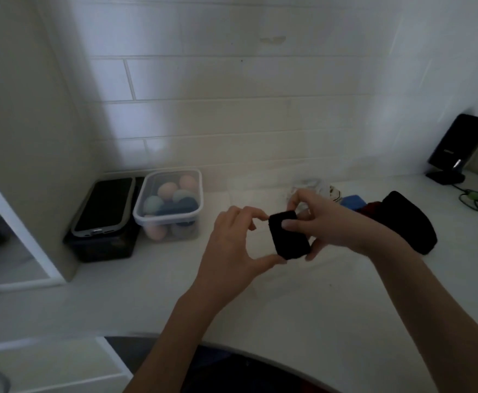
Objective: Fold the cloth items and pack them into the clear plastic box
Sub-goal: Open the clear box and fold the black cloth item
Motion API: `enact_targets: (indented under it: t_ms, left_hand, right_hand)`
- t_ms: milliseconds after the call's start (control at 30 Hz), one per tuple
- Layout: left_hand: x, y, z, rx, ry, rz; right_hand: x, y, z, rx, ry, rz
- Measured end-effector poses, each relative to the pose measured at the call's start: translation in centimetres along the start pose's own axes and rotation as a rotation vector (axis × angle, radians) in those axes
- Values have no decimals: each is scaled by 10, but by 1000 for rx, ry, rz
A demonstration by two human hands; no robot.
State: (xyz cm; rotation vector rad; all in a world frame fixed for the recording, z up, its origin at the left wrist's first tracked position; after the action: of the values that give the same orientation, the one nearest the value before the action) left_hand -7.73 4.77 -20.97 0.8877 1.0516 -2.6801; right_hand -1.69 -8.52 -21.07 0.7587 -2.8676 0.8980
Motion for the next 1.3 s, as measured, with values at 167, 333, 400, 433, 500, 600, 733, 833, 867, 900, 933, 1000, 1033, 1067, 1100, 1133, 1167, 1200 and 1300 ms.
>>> enact_targets:
  t_ms: [167,333,400,433,500,600,733,833,867,900,933,1000,1033,1067,1100,1133,1167,1200,1300]
  left_hand:
    - [10,0,-15,257,-142,-40]
    - [17,-3,-28,475,-215,-8]
    - [20,-3,-33,513,-243,48]
    - [21,-4,-36,528,-262,87]
    - [23,-5,-39,541,-287,142]
    - [24,-4,-41,547,-293,147]
    - [25,-5,-45,560,-302,167]
    - [25,-6,-44,532,-292,176]
    - [25,-6,-43,522,-288,177]
    - [25,-7,-43,515,-287,180]
    - [25,-7,-42,510,-287,183]
    - [26,-8,-42,498,-285,200]
    - [25,-9,-42,492,-280,210]
    - [25,-11,-42,489,-273,221]
    - [25,-12,-42,492,-268,232]
    - [26,-13,-43,501,-270,239]
    - [26,-13,-45,517,-281,243]
    - [26,-13,-47,536,-293,245]
    - [26,-14,-50,565,-305,255]
  right_hand:
    - [11,26,15,42,13,49]
    - [9,38,12,257,48,140]
    - [6,42,7,349,17,210]
    - [4,46,2,399,-20,222]
    - [2,54,-7,486,-93,215]
    - [3,60,-12,544,-125,131]
    - [7,60,-6,586,-85,-100]
    - [2,64,-4,657,-86,-146]
    - [0,65,-6,689,-92,-138]
    - [-2,67,-8,715,-96,-143]
    - [-3,69,-10,737,-96,-161]
    - [-6,72,-12,766,-91,-209]
    - [-7,73,-12,777,-92,-229]
    - [-7,74,-13,786,-96,-250]
    - [-6,76,-13,793,-101,-272]
    - [-5,77,-13,786,-112,-292]
    - [-3,77,-13,757,-126,-296]
    - [-2,74,-15,703,-145,-275]
    - [0,54,-21,486,-204,-124]
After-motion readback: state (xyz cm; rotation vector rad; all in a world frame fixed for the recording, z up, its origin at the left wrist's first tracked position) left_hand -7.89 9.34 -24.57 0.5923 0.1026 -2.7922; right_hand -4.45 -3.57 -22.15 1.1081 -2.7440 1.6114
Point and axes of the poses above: each hand's wrist, its own x-axis away from the middle knuckle, its own y-axis out of the palm, z = x × y, the point moved 8 cm from there along -x, towards the middle knuckle, and after that the axes turned 3 degrees about x, right-handed, at the moved point
